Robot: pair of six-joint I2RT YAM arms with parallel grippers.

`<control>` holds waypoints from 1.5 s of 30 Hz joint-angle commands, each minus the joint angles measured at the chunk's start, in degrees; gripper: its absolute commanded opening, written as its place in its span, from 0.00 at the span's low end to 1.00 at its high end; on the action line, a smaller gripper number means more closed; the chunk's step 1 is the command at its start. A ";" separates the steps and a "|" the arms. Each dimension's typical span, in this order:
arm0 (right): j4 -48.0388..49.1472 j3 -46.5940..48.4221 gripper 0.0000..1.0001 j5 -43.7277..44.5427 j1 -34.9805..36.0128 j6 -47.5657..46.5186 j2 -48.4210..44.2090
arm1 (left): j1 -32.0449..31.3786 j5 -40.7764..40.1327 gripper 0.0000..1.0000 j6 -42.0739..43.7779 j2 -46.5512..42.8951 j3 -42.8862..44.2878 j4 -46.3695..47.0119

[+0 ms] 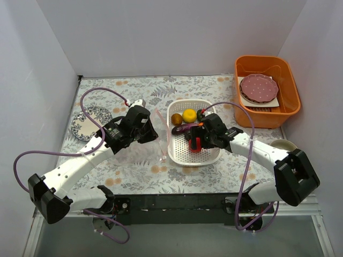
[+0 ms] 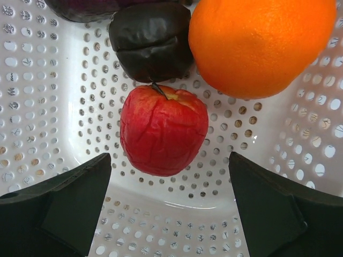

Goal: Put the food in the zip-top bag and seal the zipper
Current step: Pick up the fake fruit from the bin.

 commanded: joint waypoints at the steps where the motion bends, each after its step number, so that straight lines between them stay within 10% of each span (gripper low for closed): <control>1: 2.37 2.98 0.96 -2.13 -0.47 -1.61 2.24 | -0.02 1.12 0.00 1.03 -0.80 -0.70 0.78; 15: 2.64 5.63 0.72 -4.69 -1.00 -0.47 6.56 | -0.02 0.86 0.00 0.85 -1.33 -1.05 0.70; 30: 4.83 2.28 0.72 -9.78 -1.00 -0.90 6.38 | -0.02 0.33 0.00 0.85 -0.71 -0.61 0.26; 45: 6.07 0.08 0.39 -12.77 -1.00 0.67 2.51 | -0.02 0.77 0.00 0.42 -0.01 -0.70 0.17</control>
